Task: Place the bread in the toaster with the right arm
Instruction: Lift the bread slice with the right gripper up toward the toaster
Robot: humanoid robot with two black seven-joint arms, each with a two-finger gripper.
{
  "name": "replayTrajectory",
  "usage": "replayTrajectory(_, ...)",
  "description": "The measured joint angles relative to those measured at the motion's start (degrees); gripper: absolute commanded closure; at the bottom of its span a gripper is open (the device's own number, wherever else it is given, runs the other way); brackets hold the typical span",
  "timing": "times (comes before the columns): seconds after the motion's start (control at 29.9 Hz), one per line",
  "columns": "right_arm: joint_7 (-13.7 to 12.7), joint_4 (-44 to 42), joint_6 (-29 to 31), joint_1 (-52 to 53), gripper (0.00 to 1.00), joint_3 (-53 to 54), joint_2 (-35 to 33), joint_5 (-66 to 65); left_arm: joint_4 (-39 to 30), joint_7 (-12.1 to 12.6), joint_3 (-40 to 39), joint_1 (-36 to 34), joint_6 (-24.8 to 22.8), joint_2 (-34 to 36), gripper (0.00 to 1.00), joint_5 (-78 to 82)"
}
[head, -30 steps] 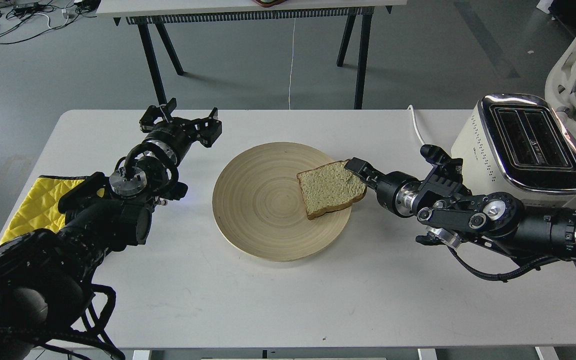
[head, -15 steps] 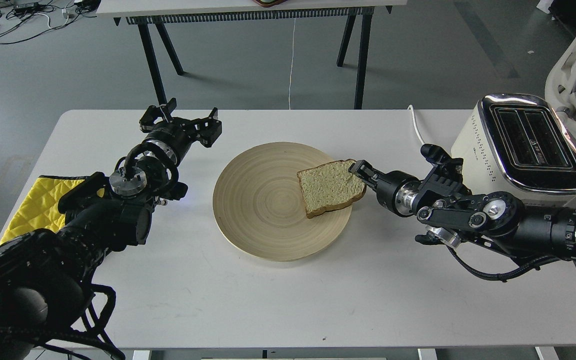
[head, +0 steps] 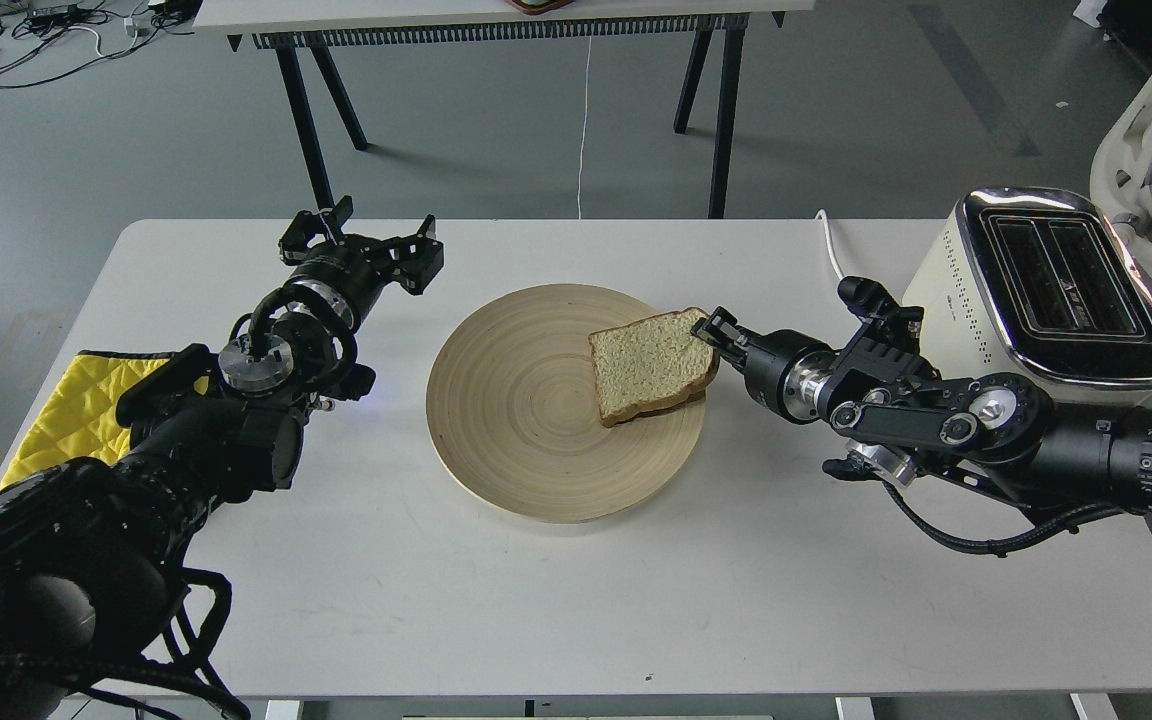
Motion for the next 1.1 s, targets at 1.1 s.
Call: replayTrajectory(1.1,-4.09,19.32,-2.63,25.66,0.99,2.65,-46.04,-16.64,0.0,0.0,0.0,0.0,0.0,0.0,0.0,0.01)
